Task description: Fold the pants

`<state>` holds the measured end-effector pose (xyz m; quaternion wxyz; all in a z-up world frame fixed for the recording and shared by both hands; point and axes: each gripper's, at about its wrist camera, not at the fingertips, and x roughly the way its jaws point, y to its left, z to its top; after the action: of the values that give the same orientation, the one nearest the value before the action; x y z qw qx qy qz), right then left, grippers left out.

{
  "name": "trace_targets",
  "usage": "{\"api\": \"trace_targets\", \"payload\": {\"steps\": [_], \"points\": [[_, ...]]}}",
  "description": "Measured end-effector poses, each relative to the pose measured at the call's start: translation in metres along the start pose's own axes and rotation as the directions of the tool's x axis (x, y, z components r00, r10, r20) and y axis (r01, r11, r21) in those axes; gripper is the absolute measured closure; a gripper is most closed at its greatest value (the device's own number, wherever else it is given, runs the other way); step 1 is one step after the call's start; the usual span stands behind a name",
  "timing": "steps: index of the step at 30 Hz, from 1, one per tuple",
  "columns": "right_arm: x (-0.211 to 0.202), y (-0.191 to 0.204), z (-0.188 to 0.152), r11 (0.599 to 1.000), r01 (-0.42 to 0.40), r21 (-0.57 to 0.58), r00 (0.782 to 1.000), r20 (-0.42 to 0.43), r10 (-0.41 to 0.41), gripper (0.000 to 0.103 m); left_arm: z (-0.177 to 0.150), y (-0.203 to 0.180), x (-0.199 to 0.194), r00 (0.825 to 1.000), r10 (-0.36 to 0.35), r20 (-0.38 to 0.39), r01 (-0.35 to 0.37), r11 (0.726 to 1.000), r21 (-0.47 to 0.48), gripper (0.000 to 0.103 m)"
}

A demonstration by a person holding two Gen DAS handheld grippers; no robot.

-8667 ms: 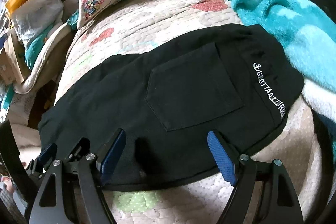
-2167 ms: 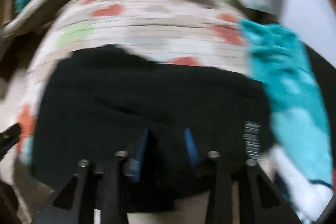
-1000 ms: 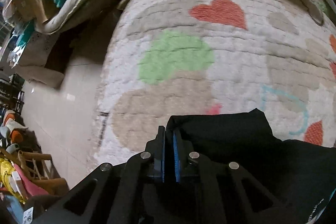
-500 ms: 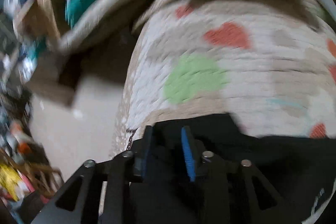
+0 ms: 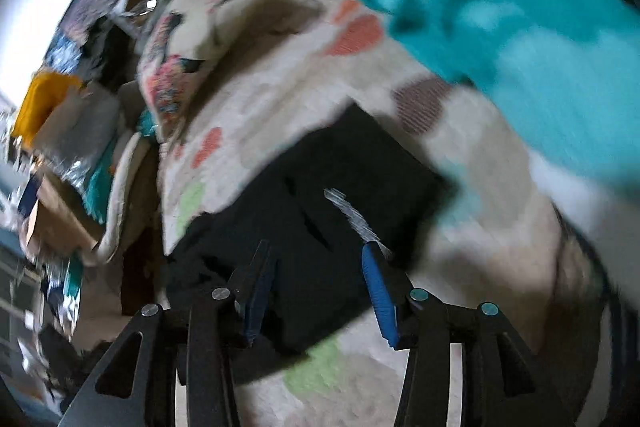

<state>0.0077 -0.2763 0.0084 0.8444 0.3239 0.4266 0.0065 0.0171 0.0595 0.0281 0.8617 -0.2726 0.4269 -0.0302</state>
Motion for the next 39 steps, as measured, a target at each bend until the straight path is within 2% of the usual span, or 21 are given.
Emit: {"api": "trace_targets", "payload": {"steps": [3, 6, 8, 13, 17, 22, 24, 27, 28, 29, 30, 31, 32, 34, 39], "points": [[0.005, -0.018, -0.008, 0.999, 0.021, 0.033, 1.000, -0.017, -0.021, 0.052, 0.008, -0.041, 0.006, 0.999, -0.004, -0.036, 0.009, 0.990, 0.143, 0.051], [0.010, -0.023, -0.009, 0.999, 0.021, 0.046, 1.000, -0.015, -0.021, 0.052, 0.018, -0.081, 0.023, 0.997, -0.001, -0.073, 0.020, 0.966, 0.259, 0.050], [0.013, -0.023, -0.008, 0.999, 0.023, 0.049, 1.000, 0.000, -0.023, 0.051, 0.023, -0.101, 0.038, 0.994, -0.011, -0.105, 0.042, 0.956, 0.291, 0.049], [0.022, -0.034, -0.006, 0.996, 0.046, 0.074, 0.999, 0.019, -0.047, 0.049, 0.031, -0.152, 0.095, 0.974, -0.019, -0.224, 0.099, 0.929, 0.355, 0.049], [0.031, -0.041, -0.003, 0.992, 0.032, 0.125, 0.999, 0.030, -0.036, 0.049, 0.028, -0.195, 0.145, 0.959, 0.013, -0.283, 0.125, 0.879, 0.461, 0.049], [0.045, -0.041, 0.003, 0.991, -0.012, 0.137, 0.999, 0.048, 0.005, 0.048, 0.020, -0.241, 0.210, 0.925, 0.045, -0.378, 0.186, 0.813, 0.552, 0.049], [0.047, -0.041, 0.005, 0.991, -0.021, 0.135, 0.998, 0.068, 0.012, 0.048, 0.017, -0.254, 0.229, 0.914, 0.061, -0.401, 0.206, 0.782, 0.589, 0.037], [0.051, -0.038, 0.007, 0.993, -0.027, 0.116, 0.997, 0.076, 0.018, 0.044, 0.008, -0.266, 0.250, 0.888, 0.085, -0.453, 0.247, 0.741, 0.624, 0.037], [0.053, -0.037, 0.009, 0.994, -0.027, 0.105, 0.997, 0.073, 0.019, 0.044, 0.003, -0.269, 0.254, 0.888, 0.120, -0.443, 0.235, 0.711, 0.663, 0.037], [0.054, -0.035, 0.009, 0.995, -0.028, 0.091, 0.998, 0.065, 0.022, 0.045, -0.001, -0.271, 0.253, 0.894, 0.140, -0.425, 0.223, 0.684, 0.695, 0.048], [0.054, -0.033, 0.011, 0.997, -0.031, 0.077, 0.998, 0.055, 0.027, 0.047, -0.005, -0.271, 0.252, 0.903, 0.162, -0.398, 0.202, 0.657, 0.726, 0.064], [0.055, -0.031, 0.013, 0.997, -0.040, 0.069, 0.998, 0.043, 0.037, 0.063, -0.006, -0.271, 0.249, 0.906, 0.167, -0.389, 0.198, 0.646, 0.737, 0.069], [0.055, -0.030, 0.013, 0.997, -0.046, 0.062, 0.998, 0.036, 0.043, 0.075, -0.001, -0.267, 0.244, 0.904, 0.138, -0.405, 0.222, 0.660, 0.718, 0.075], [0.051, -0.022, 0.014, 0.998, -0.057, 0.032, 0.998, 0.043, 0.055, 0.079, 0.010, -0.258, 0.231, 0.901, 0.076, -0.427, 0.255, 0.705, 0.662, 0.080], [0.027, 0.021, 0.010, 0.986, -0.081, -0.149, 0.991, 0.091, 0.096, 0.084, 0.039, -0.233, 0.183, 0.915, -0.044, -0.402, 0.288, 0.770, 0.570, 0.083]]}}
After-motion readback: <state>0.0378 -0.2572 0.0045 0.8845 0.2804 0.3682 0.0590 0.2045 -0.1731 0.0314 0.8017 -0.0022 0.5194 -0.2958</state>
